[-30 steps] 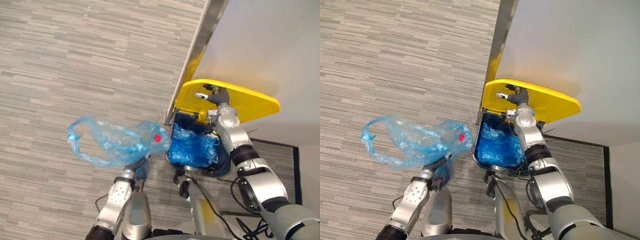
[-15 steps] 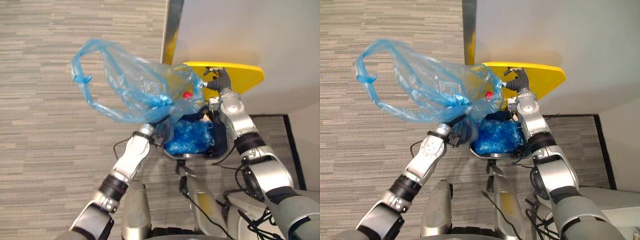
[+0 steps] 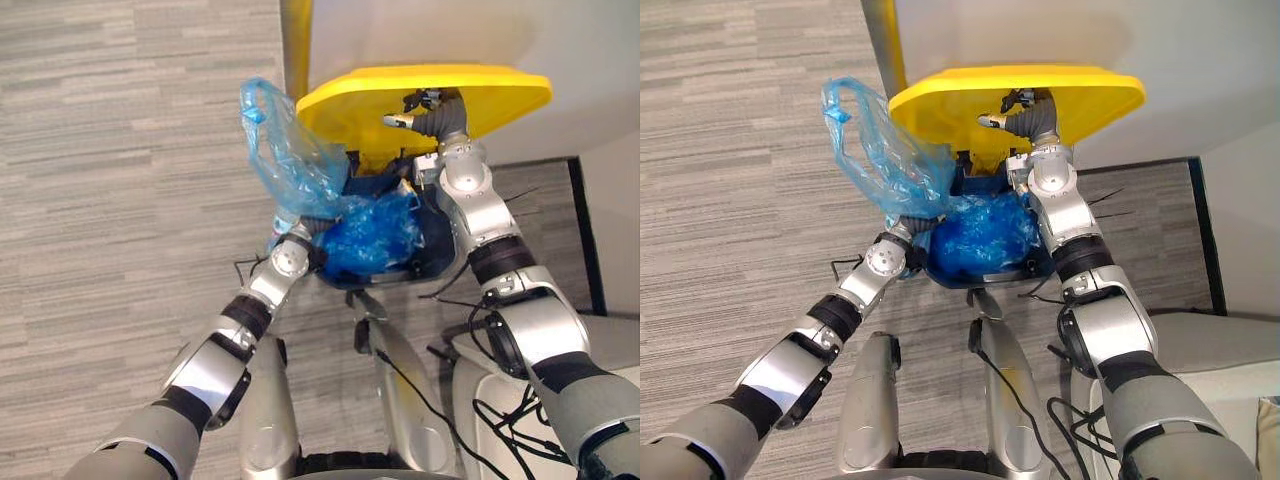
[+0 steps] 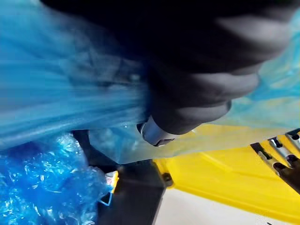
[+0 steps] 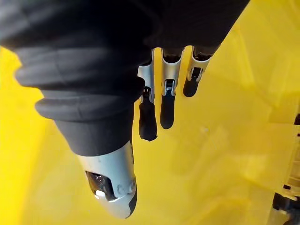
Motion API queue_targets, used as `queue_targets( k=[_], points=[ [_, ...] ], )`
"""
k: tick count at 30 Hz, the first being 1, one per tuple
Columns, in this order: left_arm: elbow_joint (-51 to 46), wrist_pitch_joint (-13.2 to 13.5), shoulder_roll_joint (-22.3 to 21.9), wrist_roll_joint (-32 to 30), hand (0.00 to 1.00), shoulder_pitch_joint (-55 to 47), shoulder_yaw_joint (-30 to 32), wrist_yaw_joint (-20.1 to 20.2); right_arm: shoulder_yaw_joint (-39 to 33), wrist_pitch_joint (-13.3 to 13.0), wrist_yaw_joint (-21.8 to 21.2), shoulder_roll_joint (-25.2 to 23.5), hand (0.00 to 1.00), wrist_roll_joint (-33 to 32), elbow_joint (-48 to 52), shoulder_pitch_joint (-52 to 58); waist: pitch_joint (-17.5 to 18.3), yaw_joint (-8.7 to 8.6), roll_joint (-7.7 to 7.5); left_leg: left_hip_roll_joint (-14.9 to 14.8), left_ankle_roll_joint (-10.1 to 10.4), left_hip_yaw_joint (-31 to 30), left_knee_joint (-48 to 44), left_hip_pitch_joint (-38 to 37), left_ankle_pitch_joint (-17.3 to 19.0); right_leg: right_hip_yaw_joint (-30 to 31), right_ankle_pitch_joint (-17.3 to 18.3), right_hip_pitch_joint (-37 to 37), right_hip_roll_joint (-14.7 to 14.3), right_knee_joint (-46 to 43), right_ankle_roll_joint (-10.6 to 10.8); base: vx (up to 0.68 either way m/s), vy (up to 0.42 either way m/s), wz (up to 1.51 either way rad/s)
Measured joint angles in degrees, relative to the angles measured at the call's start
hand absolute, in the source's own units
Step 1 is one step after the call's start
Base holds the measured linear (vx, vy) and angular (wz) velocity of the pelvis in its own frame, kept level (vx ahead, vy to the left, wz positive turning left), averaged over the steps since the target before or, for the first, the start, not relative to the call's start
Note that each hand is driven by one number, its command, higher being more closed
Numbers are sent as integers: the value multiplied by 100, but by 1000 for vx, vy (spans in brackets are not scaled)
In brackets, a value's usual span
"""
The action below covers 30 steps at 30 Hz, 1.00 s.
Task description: Gather rubbish on tea table into small bin, then transfer packed bag to large trash can.
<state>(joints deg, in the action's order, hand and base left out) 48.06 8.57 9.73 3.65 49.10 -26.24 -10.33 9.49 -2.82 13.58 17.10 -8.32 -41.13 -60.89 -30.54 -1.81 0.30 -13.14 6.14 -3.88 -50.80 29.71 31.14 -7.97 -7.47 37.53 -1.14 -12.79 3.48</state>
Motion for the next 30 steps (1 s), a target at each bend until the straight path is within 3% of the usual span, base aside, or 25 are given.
queue_targets(
  k=[5, 14, 22, 26, 30],
  points=[
    [-139, -4, -87, 4, 100, 163, 11, -50, -2, -12, 54, -110, 0, 8, 194, 136, 0, -59, 0, -72, -2, 113, -10, -58, 47, 80, 0, 0, -59, -13, -1, 28, 25, -12],
    [-2150, 209, -341, 3, 100, 199, -352, -236, -37, -102, 86, -149, 0, 11, 392, 561, 1, -43, 0, 7, -47, 242, 67, -420, 68, 191, 3, -251, -20, -16, 2, -8, 7, -1],
    [-2587, 300, -444, 8, 100, 135, -539, -203, -290, -137, 78, 144, 0, 10, 353, 619, 1, -58, 2, 12, -61, 265, 114, -596, 70, 205, -58, -444, -12, 104, 24, -27, 7, -1],
    [-2393, 322, -527, 17, 100, 107, -561, -110, -296, -131, 78, 168, 0, 11, 120, 618, 3, -83, 6, 12, -57, 304, 178, -742, 65, 208, -58, -560, -28, 124, 24, 5, 26, -1],
    [-1271, 312, -665, 8, 100, 109, -325, -101, -284, -130, 68, 176, 0, 12, 44, 599, 3, -78, 6, 2, -66, 414, 177, -752, 72, 295, -109, -562, -75, 224, 8, -5, 38, -12]
  ],
)
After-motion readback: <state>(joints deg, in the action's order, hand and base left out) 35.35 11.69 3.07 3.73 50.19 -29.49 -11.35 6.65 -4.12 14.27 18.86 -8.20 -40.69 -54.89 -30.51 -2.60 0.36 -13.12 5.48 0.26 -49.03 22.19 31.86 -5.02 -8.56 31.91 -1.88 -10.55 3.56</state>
